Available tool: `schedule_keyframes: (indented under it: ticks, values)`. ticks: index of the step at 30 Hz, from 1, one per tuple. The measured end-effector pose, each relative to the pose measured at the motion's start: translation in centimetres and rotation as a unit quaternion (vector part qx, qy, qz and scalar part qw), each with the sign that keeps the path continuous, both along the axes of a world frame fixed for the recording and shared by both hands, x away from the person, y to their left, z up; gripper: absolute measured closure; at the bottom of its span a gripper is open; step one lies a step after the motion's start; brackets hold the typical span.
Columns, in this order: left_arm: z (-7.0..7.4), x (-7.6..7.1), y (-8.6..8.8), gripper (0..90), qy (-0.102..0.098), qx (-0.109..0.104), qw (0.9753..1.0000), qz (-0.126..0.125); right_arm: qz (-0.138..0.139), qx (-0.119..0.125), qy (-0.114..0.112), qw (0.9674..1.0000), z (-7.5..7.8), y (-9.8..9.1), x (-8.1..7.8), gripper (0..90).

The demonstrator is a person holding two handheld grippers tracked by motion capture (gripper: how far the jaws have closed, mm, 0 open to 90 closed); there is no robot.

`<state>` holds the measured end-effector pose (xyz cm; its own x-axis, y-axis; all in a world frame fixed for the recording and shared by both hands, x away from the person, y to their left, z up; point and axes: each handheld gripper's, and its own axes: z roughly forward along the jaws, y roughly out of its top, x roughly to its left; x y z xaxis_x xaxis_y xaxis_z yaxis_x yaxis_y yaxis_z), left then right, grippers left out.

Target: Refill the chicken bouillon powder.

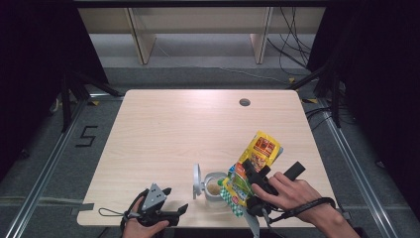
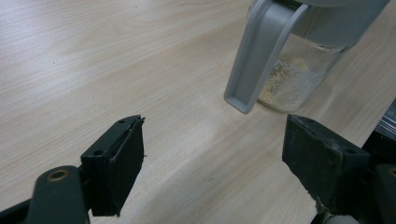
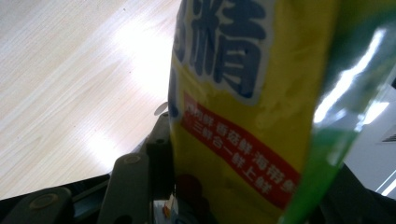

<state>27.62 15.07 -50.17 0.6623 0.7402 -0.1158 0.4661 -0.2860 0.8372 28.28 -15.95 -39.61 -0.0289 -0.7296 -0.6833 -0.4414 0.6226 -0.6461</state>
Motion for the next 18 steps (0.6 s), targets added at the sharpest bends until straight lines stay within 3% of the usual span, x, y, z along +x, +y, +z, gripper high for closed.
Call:
schedule_keyframes:
  ticks: [4, 7, 8, 18]
  values:
    - [0.02, -0.01, 0.02, 20.3, -0.001, 0.001, 1.0000, 0.000, 0.001, 0.009, 0.004, 0.9999, -0.12, -0.04, 0.04, 54.0]
    - [0.04, 0.01, 0.06, 20.3, -0.002, 0.003, 1.0000, -0.002, 0.004, -0.006, 0.002, 1.0000, 0.05, 0.01, -0.02, 54.0]
    - [0.06, 0.05, 0.09, 20.3, -0.005, 0.006, 1.0000, -0.005, 0.005, 0.003, 0.004, 1.0000, -0.05, -0.04, -0.02, 54.0]
    - [0.08, 0.05, 0.10, 20.3, -0.006, 0.007, 0.9999, -0.005, -0.001, 0.010, 0.005, 0.9999, 0.02, -0.22, 0.00, 54.1]
